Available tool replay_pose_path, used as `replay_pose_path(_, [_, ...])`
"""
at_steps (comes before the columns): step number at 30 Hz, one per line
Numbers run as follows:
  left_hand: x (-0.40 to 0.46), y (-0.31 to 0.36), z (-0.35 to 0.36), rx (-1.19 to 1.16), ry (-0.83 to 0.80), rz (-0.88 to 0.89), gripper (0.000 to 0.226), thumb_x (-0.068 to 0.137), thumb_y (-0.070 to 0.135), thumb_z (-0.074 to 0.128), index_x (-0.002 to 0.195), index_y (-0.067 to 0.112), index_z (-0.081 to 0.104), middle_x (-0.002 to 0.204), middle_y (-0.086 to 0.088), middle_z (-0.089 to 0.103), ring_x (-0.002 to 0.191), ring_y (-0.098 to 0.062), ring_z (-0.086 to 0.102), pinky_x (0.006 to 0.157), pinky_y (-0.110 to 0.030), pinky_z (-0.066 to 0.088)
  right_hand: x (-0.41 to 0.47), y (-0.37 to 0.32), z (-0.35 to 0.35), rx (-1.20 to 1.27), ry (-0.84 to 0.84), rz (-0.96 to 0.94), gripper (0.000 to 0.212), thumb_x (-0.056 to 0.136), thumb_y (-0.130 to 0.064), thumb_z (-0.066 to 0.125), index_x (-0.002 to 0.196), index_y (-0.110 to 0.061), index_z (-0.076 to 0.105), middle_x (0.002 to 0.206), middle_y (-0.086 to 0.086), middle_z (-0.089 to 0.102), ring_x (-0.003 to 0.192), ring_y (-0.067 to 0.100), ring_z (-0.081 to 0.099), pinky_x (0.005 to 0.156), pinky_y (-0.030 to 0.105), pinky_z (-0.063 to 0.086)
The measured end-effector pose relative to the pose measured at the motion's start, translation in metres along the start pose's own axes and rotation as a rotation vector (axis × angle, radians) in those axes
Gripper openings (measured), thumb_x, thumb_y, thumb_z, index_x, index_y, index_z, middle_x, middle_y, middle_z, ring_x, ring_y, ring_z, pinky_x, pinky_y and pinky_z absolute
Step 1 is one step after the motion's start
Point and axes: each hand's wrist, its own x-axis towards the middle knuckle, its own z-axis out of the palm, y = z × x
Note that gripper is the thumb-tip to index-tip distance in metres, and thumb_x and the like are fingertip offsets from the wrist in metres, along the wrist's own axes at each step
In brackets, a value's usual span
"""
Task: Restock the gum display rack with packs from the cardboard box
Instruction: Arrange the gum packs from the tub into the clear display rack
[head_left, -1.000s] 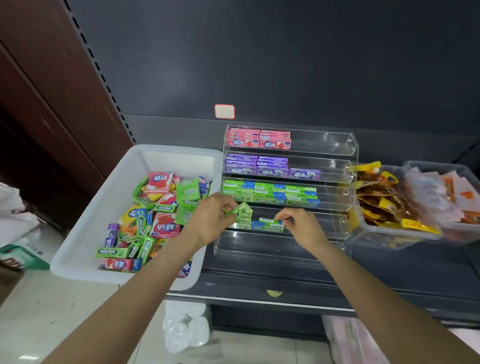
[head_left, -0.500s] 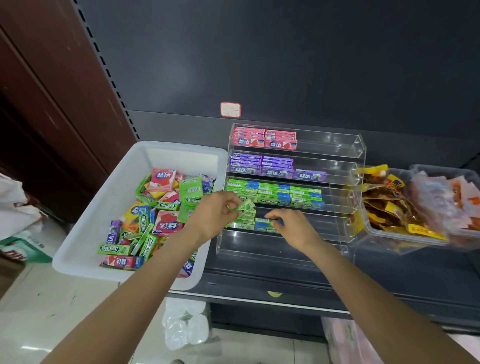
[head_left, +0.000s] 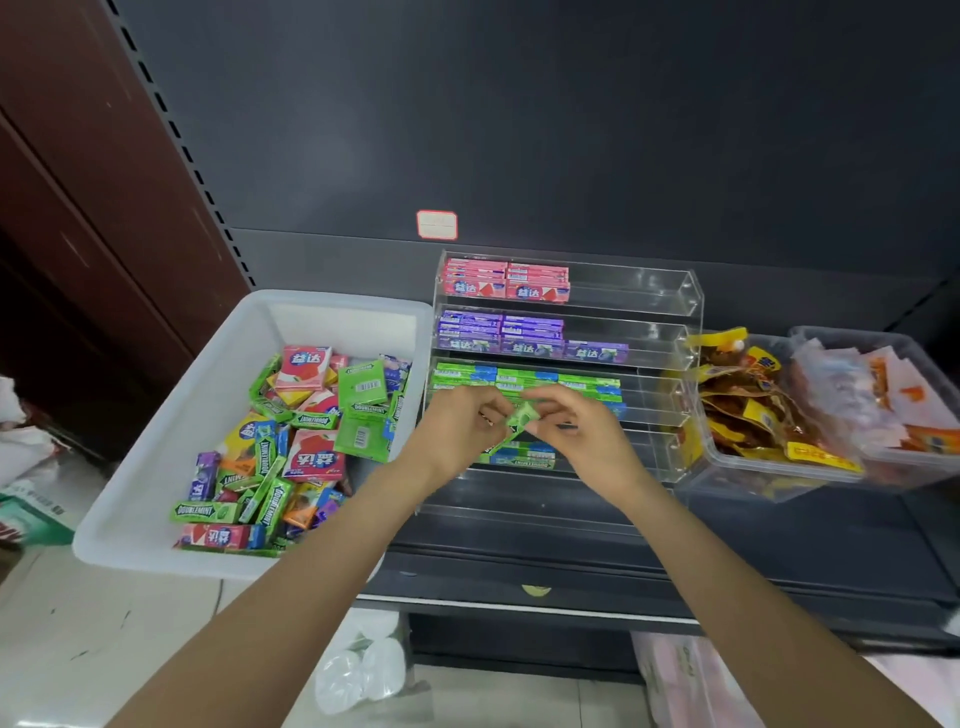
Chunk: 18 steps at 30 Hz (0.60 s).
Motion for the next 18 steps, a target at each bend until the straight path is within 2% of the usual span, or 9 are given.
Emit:
replay_pose_path(2, [0.002,0.002,0.008,0.008,-0.007,0.006,0.016,0.084,0.007,0.066,0.099,0.007,0.067,0.091,-0.003,0.067,0.082,-0.012,0.059,0.071,-0.007,0.046,0.0,0.008,-0.006,-0.067,0.025,-0.003,0.02,0.085,-0.007,0.065,0.094,-0.024,0.063,0.087,-0.011,0.063,0.084,0.008,0.061,0.074,0.009,0.046])
replay_pose_path(3, [0.003,0.0,0.011,0.04,0.008,0.008,0.016,0.085,0.009,0.066,0.101,0.009,0.066,0.096,-0.003,0.067,0.086,-0.014,0.061,0.078,-0.016,0.049,0.0,0.013,-0.009,-0.092,0.055,0.008,0.017,0.085,-0.007,0.066,0.092,-0.022,0.062,0.085,-0.012,0.062,0.082,0.009,0.061,0.072,0.008,0.045])
replay_pose_path(4, [0.004,-0.004,0.014,0.102,0.017,0.011,0.018,0.086,0.011,0.064,0.104,0.011,0.066,0.103,-0.003,0.065,0.092,-0.016,0.061,0.084,-0.026,0.05,-0.001,0.019,-0.012,-0.11,0.098,0.026,0.015,0.085,-0.007,0.066,0.092,-0.02,0.062,0.084,-0.012,0.061,0.08,0.008,0.06,0.07,0.007,0.045])
replay_pose_path(6, [0.002,-0.014,0.017,0.281,-0.027,-0.004,0.028,0.091,0.017,0.058,0.118,0.015,0.061,0.122,-0.003,0.058,0.107,-0.021,0.058,0.092,-0.036,0.047,-0.004,0.03,-0.019,-0.146,0.199,0.071,0.012,0.085,-0.009,0.066,0.094,-0.015,0.063,0.083,-0.012,0.061,0.077,0.005,0.059,0.068,0.007,0.044])
replay_pose_path(9, [-0.004,-0.029,0.019,0.533,-0.155,-0.044,0.04,0.096,0.023,0.048,0.136,0.021,0.046,0.139,-0.002,0.045,0.128,-0.022,0.042,0.105,-0.038,0.035,-0.009,0.046,-0.023,-0.199,0.295,0.127,0.011,0.085,-0.01,0.066,0.096,-0.011,0.064,0.087,-0.005,0.063,0.08,0.01,0.06,0.074,0.017,0.045])
replay_pose_path(12, [-0.008,-0.035,0.022,0.714,-0.223,-0.01,0.046,0.098,0.029,0.042,0.143,0.029,0.035,0.149,0.002,0.03,0.136,-0.021,0.028,0.11,-0.039,0.026,-0.011,0.055,-0.017,-0.244,0.318,0.153,0.011,0.087,-0.011,0.065,0.098,-0.012,0.064,0.091,-0.001,0.065,0.082,0.01,0.06,0.077,0.021,0.046])
replay_pose_path(15, [-0.01,-0.037,0.022,0.786,-0.256,0.003,0.05,0.098,0.03,0.041,0.145,0.032,0.028,0.153,0.002,0.023,0.138,-0.021,0.024,0.11,-0.04,0.024,-0.01,0.058,-0.01,-0.288,0.316,0.145,0.012,0.088,-0.012,0.063,0.1,-0.013,0.064,0.095,0.001,0.068,0.085,0.013,0.062,0.078,0.025,0.051])
replay_pose_path(18, [-0.01,-0.037,0.021,0.795,-0.276,0.007,0.05,0.098,0.027,0.041,0.146,0.032,0.027,0.153,0.003,0.022,0.139,-0.021,0.024,0.111,-0.039,0.022,-0.007,0.057,-0.003,-0.432,0.238,0.151,0.015,0.091,-0.015,0.06,0.105,-0.015,0.063,0.099,0.0,0.068,0.088,0.016,0.065,0.077,0.035,0.056])
